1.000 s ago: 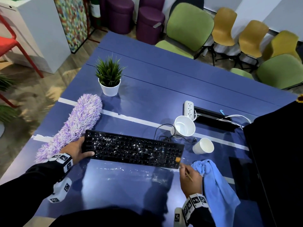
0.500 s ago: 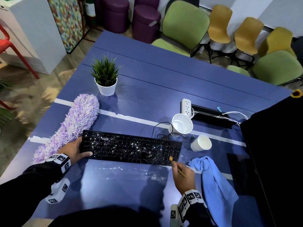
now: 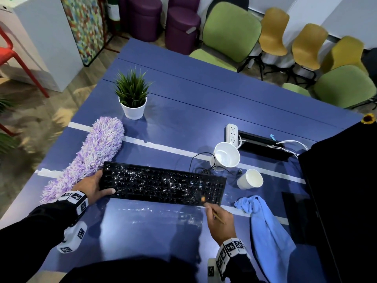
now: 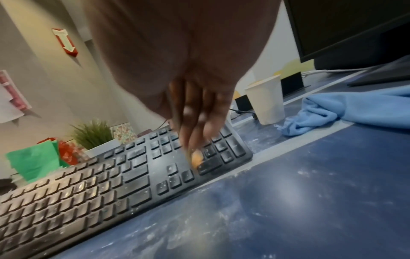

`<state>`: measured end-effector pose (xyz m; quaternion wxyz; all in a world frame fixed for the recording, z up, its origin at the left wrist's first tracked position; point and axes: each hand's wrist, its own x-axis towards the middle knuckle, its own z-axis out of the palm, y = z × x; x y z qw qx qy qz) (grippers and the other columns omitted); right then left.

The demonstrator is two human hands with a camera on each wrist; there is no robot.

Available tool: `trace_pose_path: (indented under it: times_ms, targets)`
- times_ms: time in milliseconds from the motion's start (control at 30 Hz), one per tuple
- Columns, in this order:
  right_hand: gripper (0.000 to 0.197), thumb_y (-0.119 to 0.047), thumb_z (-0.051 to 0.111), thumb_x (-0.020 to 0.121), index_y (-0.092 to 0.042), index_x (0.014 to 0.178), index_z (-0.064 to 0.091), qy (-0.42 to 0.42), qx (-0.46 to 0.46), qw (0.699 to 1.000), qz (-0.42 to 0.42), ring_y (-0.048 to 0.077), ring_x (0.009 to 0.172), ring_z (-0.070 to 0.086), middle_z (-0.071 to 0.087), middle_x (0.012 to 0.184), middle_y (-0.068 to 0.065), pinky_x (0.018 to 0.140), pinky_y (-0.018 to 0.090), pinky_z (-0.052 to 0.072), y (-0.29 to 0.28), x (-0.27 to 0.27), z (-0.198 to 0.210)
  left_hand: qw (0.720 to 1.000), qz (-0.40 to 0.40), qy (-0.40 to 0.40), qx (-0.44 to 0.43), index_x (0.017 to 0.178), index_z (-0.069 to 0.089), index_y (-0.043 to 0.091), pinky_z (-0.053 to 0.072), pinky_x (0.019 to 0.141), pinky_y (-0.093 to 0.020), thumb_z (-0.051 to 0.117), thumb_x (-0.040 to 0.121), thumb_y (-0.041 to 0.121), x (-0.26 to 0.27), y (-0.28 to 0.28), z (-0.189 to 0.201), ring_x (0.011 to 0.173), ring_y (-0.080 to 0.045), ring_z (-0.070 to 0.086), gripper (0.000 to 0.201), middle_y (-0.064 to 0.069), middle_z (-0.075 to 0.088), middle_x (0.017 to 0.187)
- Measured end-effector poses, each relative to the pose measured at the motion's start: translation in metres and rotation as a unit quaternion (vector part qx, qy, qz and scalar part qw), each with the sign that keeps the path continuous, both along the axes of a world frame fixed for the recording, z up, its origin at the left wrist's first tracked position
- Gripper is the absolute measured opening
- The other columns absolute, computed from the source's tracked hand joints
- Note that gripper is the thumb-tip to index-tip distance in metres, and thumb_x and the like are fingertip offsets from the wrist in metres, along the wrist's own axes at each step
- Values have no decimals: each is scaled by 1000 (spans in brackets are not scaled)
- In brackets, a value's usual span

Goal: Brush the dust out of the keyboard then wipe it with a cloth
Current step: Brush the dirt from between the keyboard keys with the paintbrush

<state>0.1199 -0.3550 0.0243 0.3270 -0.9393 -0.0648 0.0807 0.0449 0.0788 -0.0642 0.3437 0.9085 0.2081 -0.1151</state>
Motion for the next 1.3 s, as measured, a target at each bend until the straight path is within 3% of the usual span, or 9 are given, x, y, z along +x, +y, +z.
trace_pose_path:
  times_ms: [133,267,400,567,700,867,1033,1133,1300]
  targets:
    - [17,-11,60,90,-17,94,76,-29,21,999,-36,-5,71,62,74,80,-5,66,-3,40,4,0,-4,999,-6,1,32,121,44,16,50,75,-37,75,64,52,3,-7,11,83,-33,66,75,-14,69,90]
    - [25,-15,55,92,-32,81,70,41,-16,999,3,-6,55,57,58,50,-15,47,4,36,5,0,-6,1000,-4,6,29,121,44,14,49,74,-37,79,67,43,3,-6,10,82,-34,65,70,-16,69,89]
    - [19,-6,56,91,-13,90,74,-39,22,991,-123,-8,60,56,63,72,-5,59,-4,36,-6,4,2,1000,-4,4,20,117,45,14,48,72,-36,78,67,45,2,-7,9,81,-33,65,68,-15,68,87]
    - [20,-13,55,92,-16,88,75,8,-3,994,-106,20,70,62,70,75,5,69,22,43,-26,11,1,1000,-4,-4,23,124,44,16,50,76,-36,80,69,39,2,-6,8,84,-32,66,70,-14,70,94]
    - [26,-16,51,96,-26,104,73,-60,12,992,-112,9,74,60,72,85,-6,67,0,38,-28,27,22,1000,-3,-10,11,121,45,18,50,75,-37,79,66,45,1,-4,6,82,-31,66,70,-12,70,91]
    - [28,-20,52,97,-32,75,66,-20,-59,995,-78,5,49,48,49,49,-12,50,12,34,-28,44,21,1000,-10,-11,2,122,42,23,51,78,-39,77,64,51,1,0,0,84,-29,66,73,-9,71,94]
    - [20,-14,55,94,-21,84,71,-38,9,996,-78,-11,64,59,60,63,-11,57,-4,34,-21,41,24,1000,-3,-10,-11,120,42,25,52,76,-39,71,58,60,1,1,-3,80,-29,66,77,-8,70,90]
    - [24,-19,52,95,-12,79,68,-38,12,993,-115,13,65,64,56,61,-5,54,-1,35,-23,44,20,1000,-4,-11,-11,121,43,23,52,76,-39,70,56,59,1,0,-4,80,-30,66,79,-8,69,89]
    - [19,-13,55,94,-13,87,72,-56,33,994,-86,-14,62,57,60,60,-9,55,0,37,-13,41,28,1000,-2,-5,6,121,45,19,50,73,-38,78,63,48,2,-2,0,80,-32,65,73,-11,69,87]
